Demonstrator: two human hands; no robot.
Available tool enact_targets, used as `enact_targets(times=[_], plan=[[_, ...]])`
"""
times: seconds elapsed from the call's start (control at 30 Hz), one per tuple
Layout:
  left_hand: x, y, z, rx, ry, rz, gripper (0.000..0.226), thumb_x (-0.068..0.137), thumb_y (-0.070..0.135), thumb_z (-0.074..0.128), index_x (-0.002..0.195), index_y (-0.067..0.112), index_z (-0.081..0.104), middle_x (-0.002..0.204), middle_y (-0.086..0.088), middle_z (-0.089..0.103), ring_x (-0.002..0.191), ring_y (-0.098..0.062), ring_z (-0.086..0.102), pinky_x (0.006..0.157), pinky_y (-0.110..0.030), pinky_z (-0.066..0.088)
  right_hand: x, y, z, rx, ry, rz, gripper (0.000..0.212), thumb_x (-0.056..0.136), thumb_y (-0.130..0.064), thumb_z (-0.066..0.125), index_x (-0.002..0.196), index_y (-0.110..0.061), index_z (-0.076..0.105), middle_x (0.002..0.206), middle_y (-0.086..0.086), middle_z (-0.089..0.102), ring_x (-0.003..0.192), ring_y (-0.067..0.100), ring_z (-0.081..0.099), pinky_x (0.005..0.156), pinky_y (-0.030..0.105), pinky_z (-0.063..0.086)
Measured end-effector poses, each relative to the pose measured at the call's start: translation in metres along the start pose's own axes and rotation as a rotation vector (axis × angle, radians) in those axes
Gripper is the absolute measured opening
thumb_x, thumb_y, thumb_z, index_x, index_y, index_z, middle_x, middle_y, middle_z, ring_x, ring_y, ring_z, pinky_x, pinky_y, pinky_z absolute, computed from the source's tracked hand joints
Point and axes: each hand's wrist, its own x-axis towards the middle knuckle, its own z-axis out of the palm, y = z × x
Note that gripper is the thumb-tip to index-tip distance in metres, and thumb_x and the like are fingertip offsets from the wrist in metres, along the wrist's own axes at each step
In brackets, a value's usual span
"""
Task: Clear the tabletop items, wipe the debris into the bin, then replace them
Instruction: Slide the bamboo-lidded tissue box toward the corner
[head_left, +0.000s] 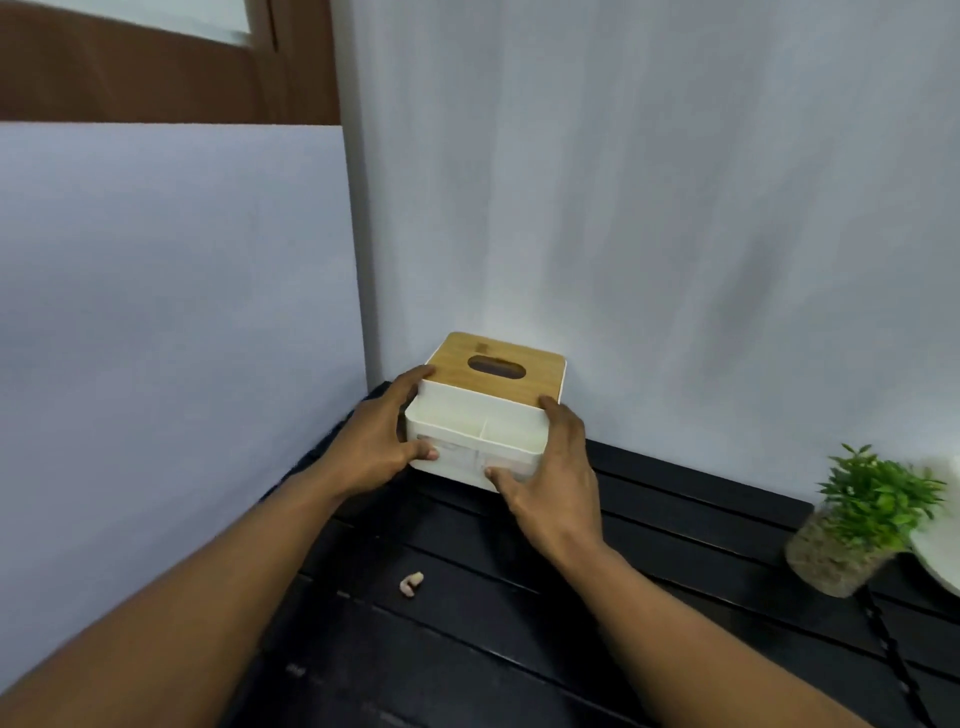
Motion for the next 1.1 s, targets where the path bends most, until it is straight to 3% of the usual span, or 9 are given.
enact_targets(times=[0.37,0.57,0.63,0.7,0.77,0.83,0.9,1.0,1.1], plan=[[0.009,-0.044,-0.024,-0.069,0.074,0.025,0.09,0.076,0.0,0.071,0.144,0.043,0.028,0.141,0.009,0.048,0.125,-0.014,0.049,0.106,-0.04,0.042,0.019,-0.024,0.056,-0.066,0.01,-0.008,0.09,0.074,-0.042,0.076,0.142,-0.03,0.017,0.149,-0.002,0.023,0.126,0.023,0.045,0.093,0.045,0.051],[0.009,-0.046,-0.027,-0.064,0.06,0.028,0.093,0.078,0.002,0.071,0.144,0.048,0.023,0.144,0.011,0.046,0.128,-0.015,0.047,0.108,-0.042,0.04,0.02,-0.027,0.059,-0.05,0.022,-0.021,0.092,0.074,-0.041,0.076,0.142,-0.031,0.017,0.148,-0.002,0.022,0.128,0.022,0.042,0.095,0.044,0.051],[0.005,-0.041,-0.027,-0.076,0.048,0.043,0.1,0.078,0.006,0.073,0.147,0.045,0.014,0.146,0.022,0.038,0.131,-0.009,0.043,0.11,-0.038,0.037,0.018,-0.027,0.055,-0.032,-0.001,-0.022,0.098,0.072,-0.043,0.077,0.144,-0.031,0.012,0.15,-0.002,0.021,0.13,0.023,0.04,0.096,0.045,0.05],[-0.004,-0.029,-0.023,-0.043,0.158,0.061,0.103,0.077,0.014,0.077,0.15,0.037,0.009,0.149,0.028,0.026,0.135,-0.004,0.032,0.112,-0.03,0.029,0.012,-0.026,0.044,0.022,-0.012,-0.021,0.106,0.069,-0.048,0.077,0.146,-0.034,0.006,0.153,-0.002,0.017,0.136,0.022,0.035,0.1,0.046,0.047],[-0.014,-0.013,-0.015,0.06,0.344,0.102,0.097,0.077,0.023,0.078,0.15,0.031,0.015,0.156,0.014,0.023,0.14,-0.008,0.023,0.113,-0.029,0.023,0.003,-0.022,0.026,0.059,-0.001,-0.022,0.107,0.069,-0.051,0.076,0.147,-0.035,0.005,0.155,-0.006,0.013,0.14,0.019,0.029,0.105,0.043,0.042],[-0.022,0.011,0.0,0.104,0.384,0.209,0.089,0.077,0.025,0.078,0.147,0.033,0.023,0.155,0.008,0.027,0.139,-0.012,0.025,0.11,-0.03,0.025,-0.007,-0.014,0.002,0.048,0.016,-0.021,0.103,0.071,-0.05,0.076,0.147,-0.034,0.008,0.154,-0.01,0.014,0.14,0.014,0.029,0.105,0.038,0.041],[-0.025,0.035,0.024,0.127,0.284,0.324,0.08,0.078,0.025,0.075,0.143,0.033,0.029,0.151,0.008,0.034,0.138,-0.013,0.029,0.111,-0.034,0.029,-0.017,-0.001,-0.026,0.05,0.067,0.003,0.094,0.073,-0.047,0.075,0.145,-0.033,0.016,0.149,-0.011,0.021,0.134,0.011,0.036,0.101,0.035,0.044],[-0.032,0.075,0.071,0.16,0.08,0.335,0.068,0.084,0.038,0.067,0.143,0.032,0.034,0.147,0.008,0.039,0.135,-0.01,0.033,0.109,-0.03,0.032,-0.039,0.028,-0.07,0.068,0.163,0.105,0.072,0.075,-0.044,0.074,0.135,-0.03,0.036,0.129,-0.012,0.043,0.113,0.006,0.049,0.092,0.031,0.049],[-0.041,0.104,0.12,0.153,-0.079,0.296,0.065,0.086,0.048,0.06,0.143,0.028,0.036,0.146,0.007,0.04,0.134,-0.011,0.037,0.107,-0.027,0.032,-0.069,0.062,-0.108,0.139,0.281,0.253,0.038,0.076,-0.038,0.076,0.108,-0.027,0.058,0.096,-0.012,0.06,0.085,0.004,0.058,0.079,0.034,0.054]])
